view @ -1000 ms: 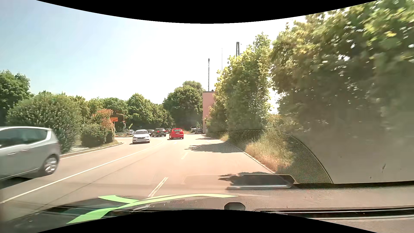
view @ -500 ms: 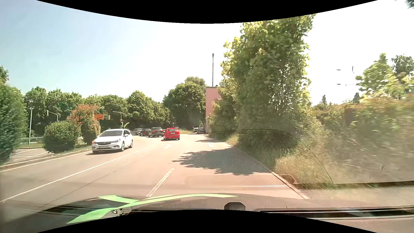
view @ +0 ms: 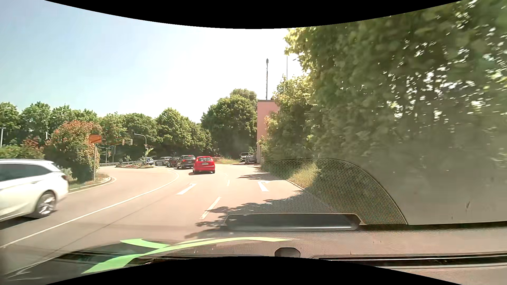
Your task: Follow the waypoints while adhering to traffic rules and regulations
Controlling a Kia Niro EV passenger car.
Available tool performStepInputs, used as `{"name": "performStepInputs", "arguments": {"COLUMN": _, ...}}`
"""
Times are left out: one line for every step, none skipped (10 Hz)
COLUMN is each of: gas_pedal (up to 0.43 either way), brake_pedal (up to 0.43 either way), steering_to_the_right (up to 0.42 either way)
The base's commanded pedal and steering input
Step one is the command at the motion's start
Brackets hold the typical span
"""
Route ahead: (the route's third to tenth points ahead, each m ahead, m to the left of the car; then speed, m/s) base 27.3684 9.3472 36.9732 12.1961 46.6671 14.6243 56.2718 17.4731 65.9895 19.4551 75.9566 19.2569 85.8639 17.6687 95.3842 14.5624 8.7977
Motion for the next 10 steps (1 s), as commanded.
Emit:
{"name": "performStepInputs", "arguments": {"gas_pedal": 0.039, "brake_pedal": 0.000, "steering_to_the_right": -0.030}}
{"name": "performStepInputs", "arguments": {"gas_pedal": 0.059, "brake_pedal": 0.000, "steering_to_the_right": -0.030}}
{"name": "performStepInputs", "arguments": {"gas_pedal": 0.067, "brake_pedal": 0.000, "steering_to_the_right": -0.030}}
{"name": "performStepInputs", "arguments": {"gas_pedal": 0.067, "brake_pedal": 0.000, "steering_to_the_right": -0.030}}
{"name": "performStepInputs", "arguments": {"gas_pedal": 0.079, "brake_pedal": 0.000, "steering_to_the_right": -0.030}}
{"name": "performStepInputs", "arguments": {"gas_pedal": 0.079, "brake_pedal": 0.000, "steering_to_the_right": -0.031}}
{"name": "performStepInputs", "arguments": {"gas_pedal": 0.079, "brake_pedal": 0.000, "steering_to_the_right": -0.030}}
{"name": "performStepInputs", "arguments": {"gas_pedal": 0.079, "brake_pedal": 0.000, "steering_to_the_right": -0.031}}
{"name": "performStepInputs", "arguments": {"gas_pedal": 0.079, "brake_pedal": 0.000, "steering_to_the_right": -0.031}}
{"name": "performStepInputs", "arguments": {"gas_pedal": 0.079, "brake_pedal": 0.000, "steering_to_the_right": -0.032}}
